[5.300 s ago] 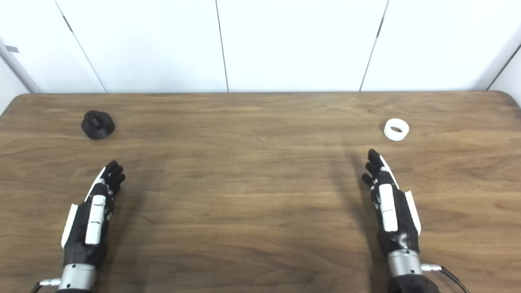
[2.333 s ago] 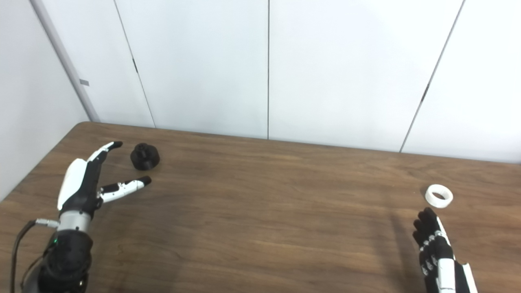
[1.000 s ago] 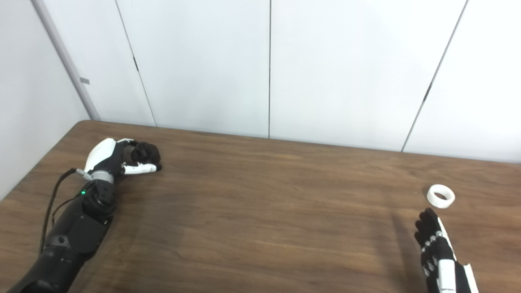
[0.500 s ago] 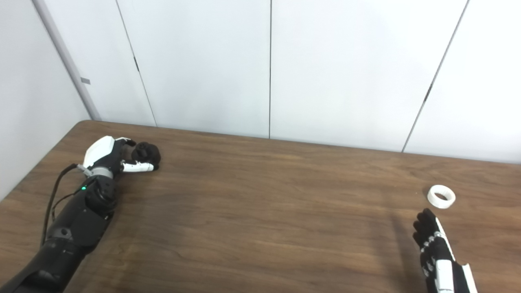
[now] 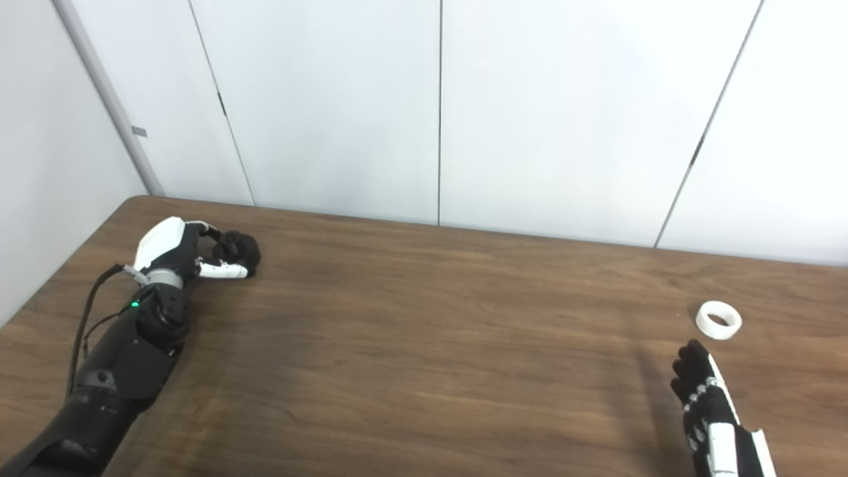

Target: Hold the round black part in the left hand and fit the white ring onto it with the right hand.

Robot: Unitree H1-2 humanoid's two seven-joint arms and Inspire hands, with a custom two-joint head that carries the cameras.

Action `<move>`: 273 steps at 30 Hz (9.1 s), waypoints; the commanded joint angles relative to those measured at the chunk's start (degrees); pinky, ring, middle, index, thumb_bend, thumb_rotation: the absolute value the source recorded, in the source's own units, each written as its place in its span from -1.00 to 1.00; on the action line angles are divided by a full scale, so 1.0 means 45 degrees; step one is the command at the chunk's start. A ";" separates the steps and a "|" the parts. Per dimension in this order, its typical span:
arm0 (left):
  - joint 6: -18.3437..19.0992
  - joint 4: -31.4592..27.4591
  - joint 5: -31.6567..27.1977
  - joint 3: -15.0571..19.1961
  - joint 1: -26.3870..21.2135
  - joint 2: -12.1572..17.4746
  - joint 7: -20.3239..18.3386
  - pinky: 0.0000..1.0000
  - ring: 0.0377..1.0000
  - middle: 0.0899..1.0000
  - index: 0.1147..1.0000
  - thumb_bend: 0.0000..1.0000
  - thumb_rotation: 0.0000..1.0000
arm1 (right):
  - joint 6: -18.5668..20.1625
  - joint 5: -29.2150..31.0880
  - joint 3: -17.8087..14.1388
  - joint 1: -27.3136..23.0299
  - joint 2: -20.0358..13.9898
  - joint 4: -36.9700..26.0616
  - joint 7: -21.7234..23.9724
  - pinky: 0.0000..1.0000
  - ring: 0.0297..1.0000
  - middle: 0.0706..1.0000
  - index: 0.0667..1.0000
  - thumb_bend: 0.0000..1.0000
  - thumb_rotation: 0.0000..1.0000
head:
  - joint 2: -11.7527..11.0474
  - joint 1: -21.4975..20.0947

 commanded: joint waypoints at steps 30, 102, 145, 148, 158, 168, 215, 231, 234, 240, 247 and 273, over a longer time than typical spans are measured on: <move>-0.0236 -0.0390 -0.0014 -0.0044 -0.0694 0.0401 0.0416 1.00 0.91 0.65 -0.08 0.23 -0.82 | -0.0041 0.0192 -0.0003 0.0913 0.0195 0.0898 -0.0040 0.92 0.91 0.90 0.87 0.01 1.00 | 0.0076 0.0039; -0.2341 -0.9922 0.4907 -0.5041 0.6020 -0.3903 -0.1966 1.00 0.72 0.46 -0.17 0.05 -0.90 | 0.0677 -0.1389 0.1176 0.1094 0.1095 -0.0608 -0.1185 0.87 0.89 0.89 0.87 -0.04 0.94 | 0.1071 -0.2962; -0.3557 -0.8650 0.4984 -0.4958 0.7649 -0.4325 -0.1028 1.00 0.72 0.49 -0.17 0.05 -0.90 | 0.5426 -0.7066 0.0251 -0.1162 -0.1064 -0.4416 -0.2331 0.69 0.70 0.64 0.39 0.49 -0.47 | 0.2727 -0.5519; -0.3611 -0.8697 0.4920 -0.4884 0.7684 -0.4219 -0.0987 1.00 0.72 0.48 -0.17 0.05 -0.90 | 0.5987 -0.7178 -0.0003 -0.1857 -0.1323 -0.4325 -0.2195 0.74 0.73 0.65 0.37 0.57 -0.51 | 0.2863 -0.6012; -0.3911 -0.8682 0.4394 -0.4409 0.7639 -0.3735 -0.1228 1.00 0.72 0.48 -0.17 0.05 -0.90 | 0.7269 -0.8067 -0.0312 -0.3992 -0.2554 -0.3071 -0.1852 0.74 0.76 0.71 0.43 0.63 -0.45 | 0.3015 -0.7274; -0.4205 -0.8662 0.4103 -0.4220 0.7684 -0.3542 -0.1282 1.00 0.72 0.48 -0.17 0.05 -0.90 | 0.8017 -0.8267 -0.0105 -0.5744 -0.3445 -0.0754 -0.1452 0.66 0.74 0.70 0.45 0.63 -0.49 | 0.3084 -0.7899; -0.4162 -0.9187 0.4368 -0.4027 0.8115 -0.3986 -0.1625 1.00 0.72 0.46 -0.17 0.05 -0.90 | 0.8062 -1.1520 0.3165 -0.9365 -0.5208 0.5223 0.1047 1.00 1.00 0.97 0.44 0.72 -0.45 | 0.3086 -0.7707; -0.4103 -0.9300 0.4437 -0.4070 0.8162 -0.4049 -0.1700 1.00 0.72 0.46 -0.17 0.05 -0.90 | 0.8010 -1.1539 0.3523 -0.9573 -0.5268 0.5651 0.0858 1.00 1.00 0.93 0.30 0.70 -0.54 | 0.3103 -0.7652; -0.4078 -0.9312 0.4380 -0.4065 0.8175 -0.4092 -0.1697 1.00 0.72 0.46 -0.17 0.05 -0.90 | 0.7964 -1.1470 0.3576 -0.9611 -0.5259 0.5740 0.0780 1.00 1.00 0.92 0.28 0.70 -0.55 | 0.3114 -0.7622; -0.4003 -0.9343 0.4436 -0.4111 0.8168 -0.4117 -0.1756 1.00 0.72 0.47 -0.17 0.05 -0.90 | 0.7738 -1.1362 0.3627 -0.9636 -0.5269 0.5882 0.0463 1.00 1.00 0.87 0.21 0.68 -0.61 | 0.3124 -0.7621; -0.3887 -0.9386 0.4446 -0.4150 0.8169 -0.4144 -0.1847 1.00 0.73 0.48 -0.17 0.05 -0.90 | 0.7535 -1.1165 0.3607 -0.9633 -0.5254 0.5950 0.0132 1.00 1.00 0.84 0.12 0.66 -0.69 | 0.3137 -0.7587; -0.3721 -0.9541 0.4608 -0.4406 0.8150 -0.4229 -0.1883 1.00 0.74 0.49 -0.17 0.05 -0.90 | 0.7153 -1.1004 0.3970 -0.9295 -0.5769 0.5616 0.0202 1.00 1.00 0.77 -0.10 0.05 -0.74 | 0.3214 -0.7332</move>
